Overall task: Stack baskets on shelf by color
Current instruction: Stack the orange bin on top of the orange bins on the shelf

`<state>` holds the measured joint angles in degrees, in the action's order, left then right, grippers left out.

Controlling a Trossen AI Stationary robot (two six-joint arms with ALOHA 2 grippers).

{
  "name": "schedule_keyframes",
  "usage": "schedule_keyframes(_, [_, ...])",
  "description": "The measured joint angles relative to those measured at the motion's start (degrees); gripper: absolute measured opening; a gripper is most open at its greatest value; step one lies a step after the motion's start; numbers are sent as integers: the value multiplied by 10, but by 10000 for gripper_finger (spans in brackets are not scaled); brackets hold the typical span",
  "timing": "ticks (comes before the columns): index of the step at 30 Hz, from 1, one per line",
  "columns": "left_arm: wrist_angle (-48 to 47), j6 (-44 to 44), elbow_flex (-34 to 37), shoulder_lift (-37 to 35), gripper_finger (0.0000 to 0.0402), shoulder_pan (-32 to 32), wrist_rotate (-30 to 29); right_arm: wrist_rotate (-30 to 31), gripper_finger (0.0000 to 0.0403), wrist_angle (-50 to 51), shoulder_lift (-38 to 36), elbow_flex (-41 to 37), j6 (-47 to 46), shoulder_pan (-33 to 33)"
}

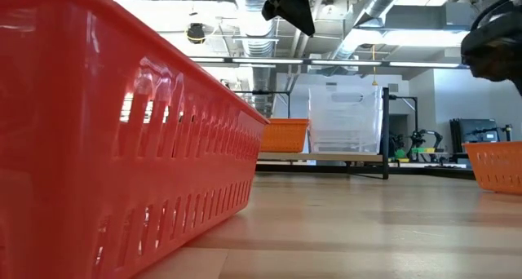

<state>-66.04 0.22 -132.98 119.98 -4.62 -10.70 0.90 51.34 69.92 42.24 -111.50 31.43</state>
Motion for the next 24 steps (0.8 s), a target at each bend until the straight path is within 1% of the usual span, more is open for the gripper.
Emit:
schedule_keyframes(5, [-1,1,0,0,0,0,1,-9,185,-53,56,0,0,8])
schedule_keyframes(9, [-2,1,0,0,0,0,19,-26,180,-70,89,0,10,8])
schedule_keyframes(13, [-2,0,0,0,0,1,29,-27,161,-101,107,0,39,-1])
schedule_keyframes(19, [-2,-3,0,0,0,1,29,-12,124,-184,109,0,138,-49])
schedule_keyframes(24, [-3,-16,0,0,0,1,29,-6,120,-222,109,0,233,-97])
